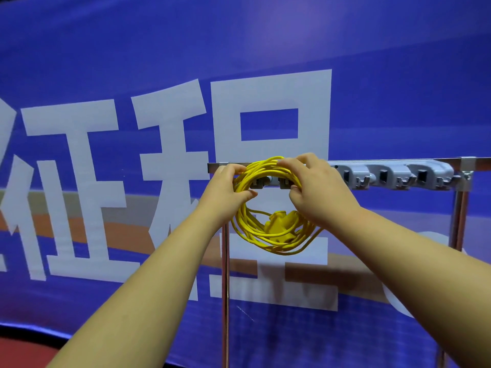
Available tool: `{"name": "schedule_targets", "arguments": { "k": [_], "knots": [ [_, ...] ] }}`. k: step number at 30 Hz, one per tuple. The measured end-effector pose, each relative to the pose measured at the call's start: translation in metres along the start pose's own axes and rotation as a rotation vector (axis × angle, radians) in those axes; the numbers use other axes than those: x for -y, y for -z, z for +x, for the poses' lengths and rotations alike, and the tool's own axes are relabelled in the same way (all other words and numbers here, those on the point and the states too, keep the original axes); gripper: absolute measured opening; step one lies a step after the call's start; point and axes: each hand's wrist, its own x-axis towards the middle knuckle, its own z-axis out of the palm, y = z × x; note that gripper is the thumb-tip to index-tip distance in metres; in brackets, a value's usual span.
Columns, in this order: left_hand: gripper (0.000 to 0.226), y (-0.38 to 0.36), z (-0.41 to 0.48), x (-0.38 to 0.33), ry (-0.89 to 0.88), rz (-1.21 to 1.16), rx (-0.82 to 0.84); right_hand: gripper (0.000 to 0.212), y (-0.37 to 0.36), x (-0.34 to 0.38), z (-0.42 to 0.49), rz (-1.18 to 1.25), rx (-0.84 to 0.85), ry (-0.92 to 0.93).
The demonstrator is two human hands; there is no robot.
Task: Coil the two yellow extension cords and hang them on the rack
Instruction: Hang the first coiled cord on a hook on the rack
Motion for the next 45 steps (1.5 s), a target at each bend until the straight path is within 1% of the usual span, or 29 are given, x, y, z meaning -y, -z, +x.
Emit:
{"name": "schedule_targets", "arguments": {
  "k": [4,7,10,12,14,16,20,23,26,29,31,35,39,41,45],
  "knots": [
    [0.062,0.001,-0.001,-0.002,0.017,0.022,-0.031,0.057,0.004,0.003,-0.002,0.024,0.007,0.013],
    [0.052,0.003,-0.001,-0.002,0.005,0.06,-0.145,0.05,0.006,0.004,-0.004,0.067,-0.032,0.023],
    [0.042,0.008,0.001,-0.002,-0.048,0.143,-0.196,0.034,0.007,0.003,-0.004,0.101,-0.095,-0.043],
    [0.039,0.01,0.002,-0.004,-0.064,0.168,-0.164,0.026,0.008,0.002,-0.004,0.068,-0.102,-0.088],
    [0.041,0.01,0.003,-0.007,-0.069,0.201,-0.118,0.025,0.007,0.001,-0.004,-0.033,-0.096,-0.072],
    [0.047,0.007,0.004,-0.01,-0.09,0.251,-0.083,0.027,0.005,0.001,-0.004,-0.117,-0.098,-0.05],
    [0.06,0.001,0.014,-0.021,-0.203,0.394,-0.059,0.025,0.004,0.001,0.0,-0.162,-0.115,-0.047],
    [0.059,-0.002,0.025,-0.03,-0.271,0.478,-0.046,0.022,0.006,0.002,0.005,-0.178,-0.105,-0.068],
    [0.057,-0.002,0.033,-0.032,-0.266,0.45,-0.028,0.028,0.002,0.006,0.007,-0.163,-0.11,-0.096],
    [0.054,-0.003,0.037,-0.028,-0.183,0.355,-0.034,0.044,-0.003,0.005,0.007,-0.17,-0.086,-0.107],
    [0.056,-0.004,0.039,-0.024,-0.131,0.31,-0.03,0.052,-0.005,0.003,0.01,-0.23,-0.037,-0.079],
    [0.062,-0.005,0.043,-0.025,-0.076,0.344,0.027,0.058,-0.007,0.003,0.019,-0.309,0.038,-0.058],
    [0.04,-0.008,0.043,-0.035,-0.06,0.376,0.046,0.043,-0.008,0.003,0.028,-0.324,0.039,-0.118],
    [0.034,-0.008,0.043,-0.038,-0.063,0.403,0.038,0.036,-0.006,0.004,0.031,-0.344,0.049,-0.124],
    [0.022,-0.002,0.041,-0.046,-0.084,0.407,0.034,0.034,-0.005,0.005,0.034,-0.366,0.061,-0.107]
  ]
}}
